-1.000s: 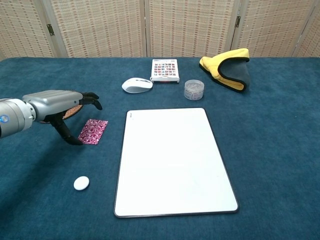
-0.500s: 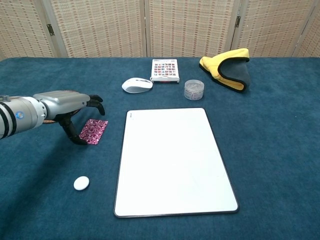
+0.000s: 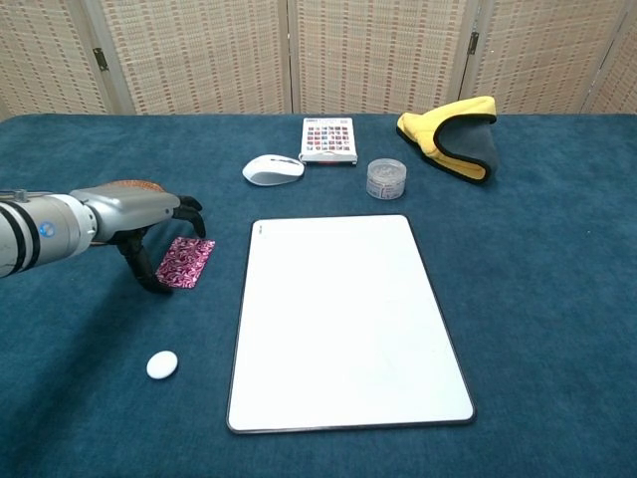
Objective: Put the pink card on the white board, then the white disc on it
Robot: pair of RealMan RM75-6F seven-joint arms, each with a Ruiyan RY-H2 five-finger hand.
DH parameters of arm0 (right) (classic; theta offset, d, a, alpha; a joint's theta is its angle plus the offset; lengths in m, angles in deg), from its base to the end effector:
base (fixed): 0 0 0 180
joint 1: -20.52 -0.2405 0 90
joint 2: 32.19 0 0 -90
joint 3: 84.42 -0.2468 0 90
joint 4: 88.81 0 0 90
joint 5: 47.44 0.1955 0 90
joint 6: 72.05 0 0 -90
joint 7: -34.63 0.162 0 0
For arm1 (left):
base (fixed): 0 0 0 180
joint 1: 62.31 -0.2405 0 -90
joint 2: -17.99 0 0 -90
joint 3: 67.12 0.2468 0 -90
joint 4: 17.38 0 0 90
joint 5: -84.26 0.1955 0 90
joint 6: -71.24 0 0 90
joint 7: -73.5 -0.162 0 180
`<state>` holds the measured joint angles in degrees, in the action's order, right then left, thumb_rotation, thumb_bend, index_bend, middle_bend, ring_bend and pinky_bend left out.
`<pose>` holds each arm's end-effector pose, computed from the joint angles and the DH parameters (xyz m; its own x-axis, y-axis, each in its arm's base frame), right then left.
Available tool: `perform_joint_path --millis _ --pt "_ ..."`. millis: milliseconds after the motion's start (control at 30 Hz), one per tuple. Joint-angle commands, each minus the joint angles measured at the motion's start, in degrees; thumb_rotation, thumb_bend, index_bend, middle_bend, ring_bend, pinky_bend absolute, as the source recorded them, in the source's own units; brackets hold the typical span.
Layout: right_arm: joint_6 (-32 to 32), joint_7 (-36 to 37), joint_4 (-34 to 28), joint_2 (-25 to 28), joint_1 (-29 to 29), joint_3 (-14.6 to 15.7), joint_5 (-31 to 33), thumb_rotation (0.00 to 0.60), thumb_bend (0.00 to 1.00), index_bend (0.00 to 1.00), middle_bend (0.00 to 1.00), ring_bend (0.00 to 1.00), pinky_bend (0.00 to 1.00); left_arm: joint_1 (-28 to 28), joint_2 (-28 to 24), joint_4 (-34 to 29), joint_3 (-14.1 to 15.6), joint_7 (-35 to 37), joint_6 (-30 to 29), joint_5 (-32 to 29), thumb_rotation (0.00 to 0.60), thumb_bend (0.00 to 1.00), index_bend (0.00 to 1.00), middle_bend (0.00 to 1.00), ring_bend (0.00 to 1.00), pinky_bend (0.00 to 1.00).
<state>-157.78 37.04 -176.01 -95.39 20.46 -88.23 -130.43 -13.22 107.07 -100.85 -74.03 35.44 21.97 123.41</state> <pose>-0.3348 -0.1741 0.1910 0.4490 -0.0018 0.8935 -0.8865 0.1243 0.4457 -0.1645 0.3603 -0.0304 0.5937 0.4222 0.6850 0.8043 -0.2854 -0.5212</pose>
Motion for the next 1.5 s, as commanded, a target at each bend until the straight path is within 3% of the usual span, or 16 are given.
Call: perform_joint_path --millis 33,833,1500 --pt "0.1 0.12 0.15 -0.06 -0.01 0.0 0.06 0.6 0.04 0.02 0.05 0.13 0.0 0.44 0.2 0.2 0.37 -0.36 -0.44 -0.89 0.6 0.24 0.24 0.02 0.0 0.0" --pt "0.83 1.72 1.9 -0.73 -0.14 -0.08 0.47 0.6 0.04 0.03 0.05 0.13 0.0 2.67 1.29 0.48 1.61 -1.32 -2.33 -4.29 0.6 0.24 0.3 0.02 0.0 0.0" --pt "0.1 1.2 1.19 -0.15 0.22 -0.07 0.28 0.6 0.04 0.03 0.05 0.13 0.0 5.94 -0.88 -9.55 0.1 -2.51 -5.18 5.55 0.6 0.24 0.3 0.02 0.0 0.0"
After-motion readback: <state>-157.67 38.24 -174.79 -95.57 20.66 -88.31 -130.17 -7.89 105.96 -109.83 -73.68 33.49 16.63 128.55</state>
